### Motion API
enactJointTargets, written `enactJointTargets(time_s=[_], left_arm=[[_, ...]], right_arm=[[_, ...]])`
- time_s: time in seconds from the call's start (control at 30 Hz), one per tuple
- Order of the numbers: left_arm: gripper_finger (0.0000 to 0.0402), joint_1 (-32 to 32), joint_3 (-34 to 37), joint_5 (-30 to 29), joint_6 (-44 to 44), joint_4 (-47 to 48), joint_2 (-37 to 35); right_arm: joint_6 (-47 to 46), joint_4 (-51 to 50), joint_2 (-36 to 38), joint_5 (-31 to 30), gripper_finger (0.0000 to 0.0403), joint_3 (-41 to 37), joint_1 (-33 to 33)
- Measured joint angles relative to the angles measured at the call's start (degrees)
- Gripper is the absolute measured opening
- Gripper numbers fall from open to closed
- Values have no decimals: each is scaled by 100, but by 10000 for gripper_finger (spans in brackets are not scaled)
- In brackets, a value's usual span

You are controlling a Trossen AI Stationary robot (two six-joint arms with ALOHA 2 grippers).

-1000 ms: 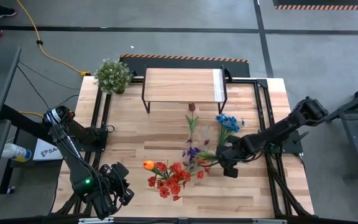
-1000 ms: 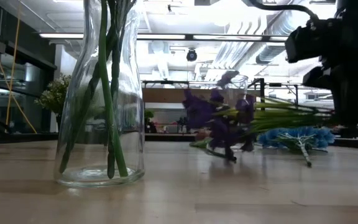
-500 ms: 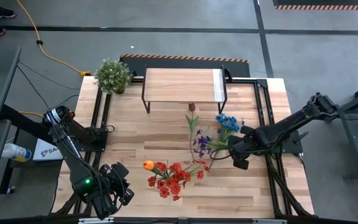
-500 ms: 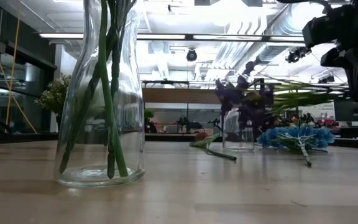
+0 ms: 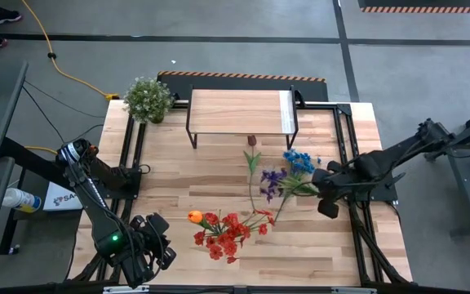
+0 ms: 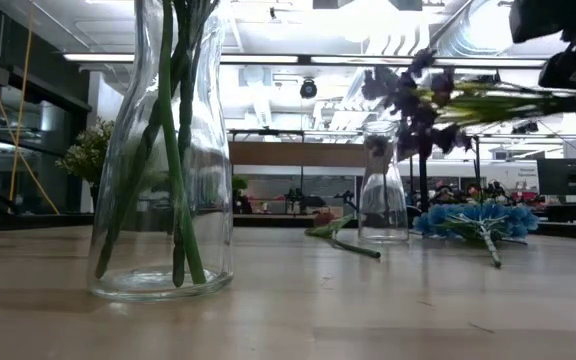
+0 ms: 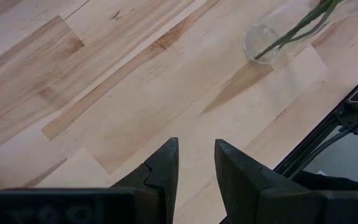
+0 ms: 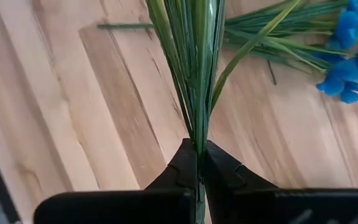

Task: Pick and place flowers into a vace then onto a shelf
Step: Put the violet flowers into the top transparent vase

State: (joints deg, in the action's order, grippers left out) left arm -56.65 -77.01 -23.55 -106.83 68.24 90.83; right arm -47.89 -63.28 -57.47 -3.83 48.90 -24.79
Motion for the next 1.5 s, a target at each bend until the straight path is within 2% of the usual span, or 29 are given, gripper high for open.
enactJointTargets(time_s=[0.27,0.53,0.83,1.03,1.2,1.5], left_arm=[[138,-2,0,0,0,6,0],[138,0,0,0,0,8,0],[138,0,0,0,-2,11,0],[138,-1,0,0,0,32,0],[138,-1,0,0,0,55,0],[138,-2,0,0,0,94,0]], right_arm=[[-272,217,826,-388,2,0,1],[-82,1457,1577,-1420,1,0,1],[1569,3839,1893,-2906,1,2,6],[2787,5130,1845,-3631,1,2,6],[3487,6098,1639,-3755,0,2,189],[3501,6411,989,-2989,0,2,1344]])
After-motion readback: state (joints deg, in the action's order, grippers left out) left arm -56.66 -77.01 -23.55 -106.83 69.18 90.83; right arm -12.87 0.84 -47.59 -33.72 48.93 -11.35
